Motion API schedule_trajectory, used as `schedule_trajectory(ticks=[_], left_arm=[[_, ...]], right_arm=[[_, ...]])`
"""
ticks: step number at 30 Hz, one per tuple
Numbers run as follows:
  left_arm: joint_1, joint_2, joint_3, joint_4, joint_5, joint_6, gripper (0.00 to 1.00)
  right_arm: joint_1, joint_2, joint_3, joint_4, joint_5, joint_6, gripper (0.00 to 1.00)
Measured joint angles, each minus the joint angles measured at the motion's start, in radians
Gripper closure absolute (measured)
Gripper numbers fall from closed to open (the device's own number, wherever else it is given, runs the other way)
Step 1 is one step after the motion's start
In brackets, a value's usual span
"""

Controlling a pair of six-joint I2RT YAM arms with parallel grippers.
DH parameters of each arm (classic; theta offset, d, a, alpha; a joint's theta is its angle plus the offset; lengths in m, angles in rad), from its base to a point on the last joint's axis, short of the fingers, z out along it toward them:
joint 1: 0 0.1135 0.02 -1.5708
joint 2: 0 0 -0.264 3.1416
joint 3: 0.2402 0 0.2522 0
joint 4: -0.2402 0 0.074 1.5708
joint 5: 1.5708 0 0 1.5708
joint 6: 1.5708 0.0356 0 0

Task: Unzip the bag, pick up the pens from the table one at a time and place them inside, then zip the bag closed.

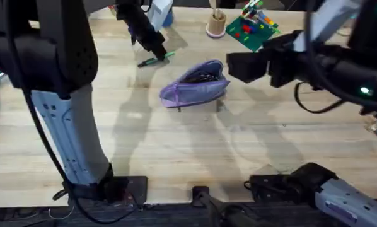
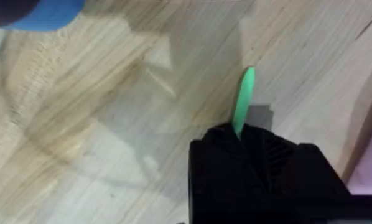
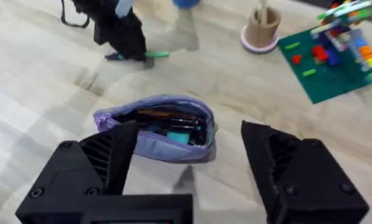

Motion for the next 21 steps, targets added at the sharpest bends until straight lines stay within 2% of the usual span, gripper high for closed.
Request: schedule_trajectory(ticks=[8, 16, 21], left_arm=[[0.000, 0.048, 0.119, -0.212, -0.005, 0.000, 0.959], [-0.004, 0.052, 0.316, -0.389, 0.006, 0.000, 0.960], [-0.029, 0.052, 0.426, -0.496, 0.007, 0.000, 0.960]], right_arm=[[-0.012, -0.105, 0.002, -0.112, 0.041, 0.003, 0.006], [-0.045, -0.139, 0.002, -0.228, 0.053, 0.003, 0.005], [-0.060, -0.143, 0.002, -0.287, 0.055, 0.003, 0.005]])
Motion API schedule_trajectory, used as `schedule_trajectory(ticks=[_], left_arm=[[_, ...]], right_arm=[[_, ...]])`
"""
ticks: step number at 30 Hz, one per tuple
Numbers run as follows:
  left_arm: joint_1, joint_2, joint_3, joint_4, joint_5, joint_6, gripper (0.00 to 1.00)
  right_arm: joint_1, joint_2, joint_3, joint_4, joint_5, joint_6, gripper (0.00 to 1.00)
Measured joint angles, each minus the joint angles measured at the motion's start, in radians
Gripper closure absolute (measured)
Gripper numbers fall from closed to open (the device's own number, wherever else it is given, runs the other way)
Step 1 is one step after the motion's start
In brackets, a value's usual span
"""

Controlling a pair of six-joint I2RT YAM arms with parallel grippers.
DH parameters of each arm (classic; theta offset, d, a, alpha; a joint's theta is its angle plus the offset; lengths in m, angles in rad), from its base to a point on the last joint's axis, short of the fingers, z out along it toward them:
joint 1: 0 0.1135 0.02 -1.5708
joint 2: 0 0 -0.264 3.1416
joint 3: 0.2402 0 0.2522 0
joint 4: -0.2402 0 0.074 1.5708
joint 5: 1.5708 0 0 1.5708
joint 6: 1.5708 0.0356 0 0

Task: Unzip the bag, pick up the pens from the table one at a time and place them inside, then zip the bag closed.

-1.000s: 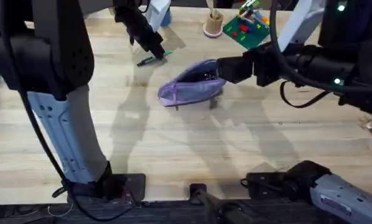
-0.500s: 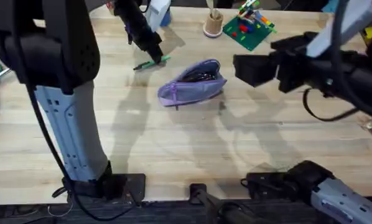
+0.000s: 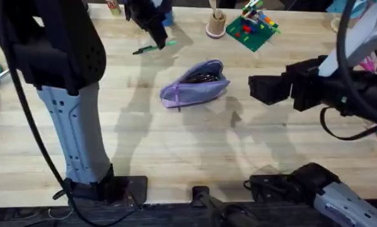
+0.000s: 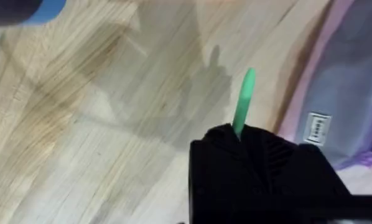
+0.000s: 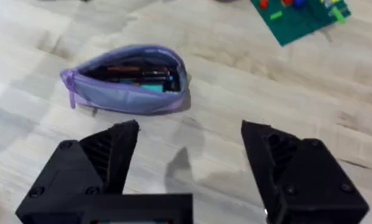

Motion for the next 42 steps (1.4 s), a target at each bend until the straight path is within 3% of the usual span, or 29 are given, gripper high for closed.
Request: schedule_trajectory(ticks=[9, 28, 34, 42], left_arm=[[-0.062, -0.003, 0.110, -0.117, 0.003, 0.013, 0.960], [-0.036, -0.157, 0.102, -0.251, 0.028, 0.091, 0.960], [-0.012, -0.227, -0.013, -0.250, 0.029, 0.107, 0.960], [-0.003, -0.433, -0.234, -0.191, 0.030, 0.121, 0.960]], right_arm=[[-0.031, -0.002, 0.000, -0.025, 0.005, -0.005, 0.006], [-0.142, -0.002, 0.000, 0.027, 0.006, -0.035, 0.006], [-0.142, -0.002, 0.000, 0.044, 0.006, -0.052, 0.006], [-0.142, -0.002, 0.000, 0.048, 0.044, -0.070, 0.006]])
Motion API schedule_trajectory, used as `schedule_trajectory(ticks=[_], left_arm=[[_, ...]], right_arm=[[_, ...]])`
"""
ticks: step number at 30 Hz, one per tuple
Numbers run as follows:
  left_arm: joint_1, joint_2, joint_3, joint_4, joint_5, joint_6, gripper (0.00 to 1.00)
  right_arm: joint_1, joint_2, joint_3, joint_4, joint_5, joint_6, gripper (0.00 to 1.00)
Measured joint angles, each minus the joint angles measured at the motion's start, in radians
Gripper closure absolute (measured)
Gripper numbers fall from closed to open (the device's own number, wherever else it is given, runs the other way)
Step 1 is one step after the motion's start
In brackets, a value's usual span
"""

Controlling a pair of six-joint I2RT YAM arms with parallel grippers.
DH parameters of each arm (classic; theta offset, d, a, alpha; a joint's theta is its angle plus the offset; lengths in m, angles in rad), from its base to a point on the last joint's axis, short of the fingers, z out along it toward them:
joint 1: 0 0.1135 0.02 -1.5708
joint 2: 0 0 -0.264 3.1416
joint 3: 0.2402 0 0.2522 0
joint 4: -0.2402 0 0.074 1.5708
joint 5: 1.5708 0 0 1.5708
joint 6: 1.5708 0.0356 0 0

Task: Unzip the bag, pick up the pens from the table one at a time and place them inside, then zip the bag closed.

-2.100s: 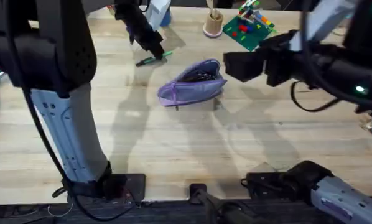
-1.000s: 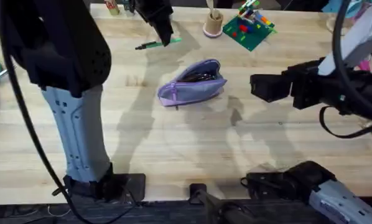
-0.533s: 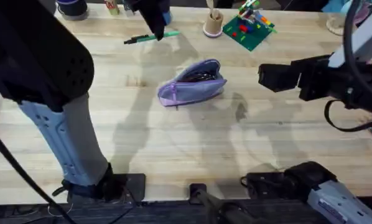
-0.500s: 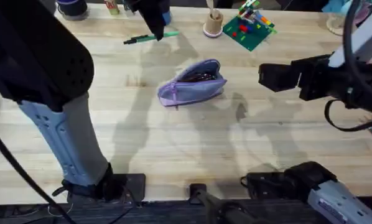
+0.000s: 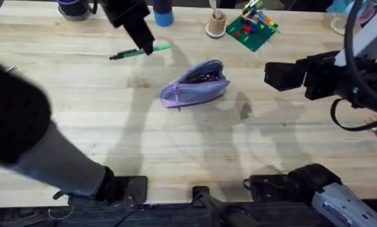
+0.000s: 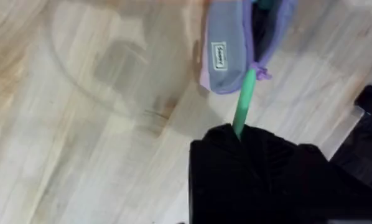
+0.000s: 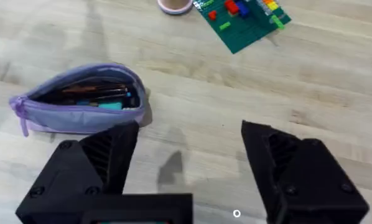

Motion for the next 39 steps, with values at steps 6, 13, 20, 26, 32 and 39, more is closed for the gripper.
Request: schedule_trajectory(ticks=[6, 13, 20, 26, 32, 39], left_arm=[[-0.006, -0.143, -0.167, 0.040, 0.000, 0.019, 0.960], [-0.089, -0.227, -0.209, 0.091, 0.000, 0.041, 0.960], [-0.224, -0.220, -0.210, 0.251, 0.006, -0.011, 0.960], [-0.311, -0.164, -0.210, 0.428, 0.065, -0.095, 0.959], [-0.328, -0.087, -0.210, 0.517, 0.123, -0.215, 0.959], [-0.336, -0.001, -0.210, 0.575, 0.169, -0.328, 0.959]], right_arm=[[0.000, 0.000, 0.000, 0.000, 0.011, -0.003, 0.005], [0.000, 0.000, 0.000, -0.001, 0.011, -0.003, 0.005], [0.000, -0.003, 0.000, -0.053, 0.011, -0.003, 0.005], [0.000, -0.064, 0.000, -0.084, 0.011, -0.003, 0.005], [0.000, -0.099, 0.000, -0.085, 0.011, -0.003, 0.005], [0.000, -0.101, 0.000, -0.085, 0.014, -0.003, 0.006]])
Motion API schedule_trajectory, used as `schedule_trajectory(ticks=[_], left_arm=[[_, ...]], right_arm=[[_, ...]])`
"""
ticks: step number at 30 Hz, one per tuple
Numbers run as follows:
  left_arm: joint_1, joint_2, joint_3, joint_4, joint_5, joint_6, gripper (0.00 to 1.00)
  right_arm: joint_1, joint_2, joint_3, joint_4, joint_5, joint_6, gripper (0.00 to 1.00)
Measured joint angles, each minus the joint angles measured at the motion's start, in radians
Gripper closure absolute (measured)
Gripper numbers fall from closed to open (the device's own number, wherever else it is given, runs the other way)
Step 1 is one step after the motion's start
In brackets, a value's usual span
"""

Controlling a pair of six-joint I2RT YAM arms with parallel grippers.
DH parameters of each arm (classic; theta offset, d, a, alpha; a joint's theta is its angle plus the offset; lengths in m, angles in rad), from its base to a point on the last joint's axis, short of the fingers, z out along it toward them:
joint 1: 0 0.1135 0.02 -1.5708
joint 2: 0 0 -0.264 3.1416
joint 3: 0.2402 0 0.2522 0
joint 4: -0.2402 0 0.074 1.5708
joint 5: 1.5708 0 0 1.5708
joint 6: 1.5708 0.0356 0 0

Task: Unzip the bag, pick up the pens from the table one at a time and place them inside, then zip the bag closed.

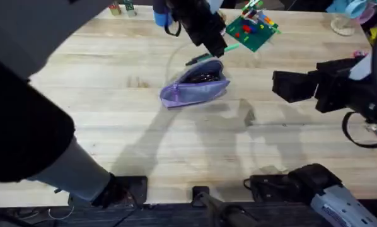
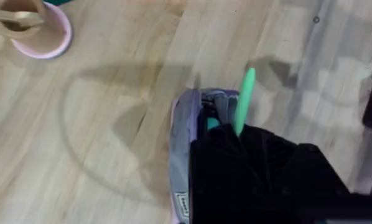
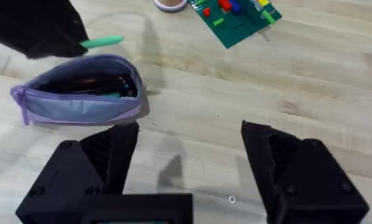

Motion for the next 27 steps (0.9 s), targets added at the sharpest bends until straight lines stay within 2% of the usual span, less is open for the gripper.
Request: schedule_trajectory(ticks=[8, 17, 20, 27], left_arm=[[-0.044, 0.020, -0.017, 0.016, 0.009, -0.034, 0.959], [-0.050, 0.024, -0.186, 0.156, -0.006, -0.034, 0.959], [-0.050, 0.024, -0.223, 0.163, -0.007, -0.032, 0.959], [-0.050, 0.024, -0.289, 0.163, -0.081, -0.031, 0.958]], right_arm=[[0.000, 0.000, 0.000, 0.000, 0.000, 0.000, 0.005], [0.000, 0.000, 0.000, 0.000, 0.000, 0.000, 0.005], [0.000, 0.000, 0.000, 0.000, 0.000, 0.000, 0.005], [0.000, 0.000, 0.000, 0.000, 0.000, 0.000, 0.005]])
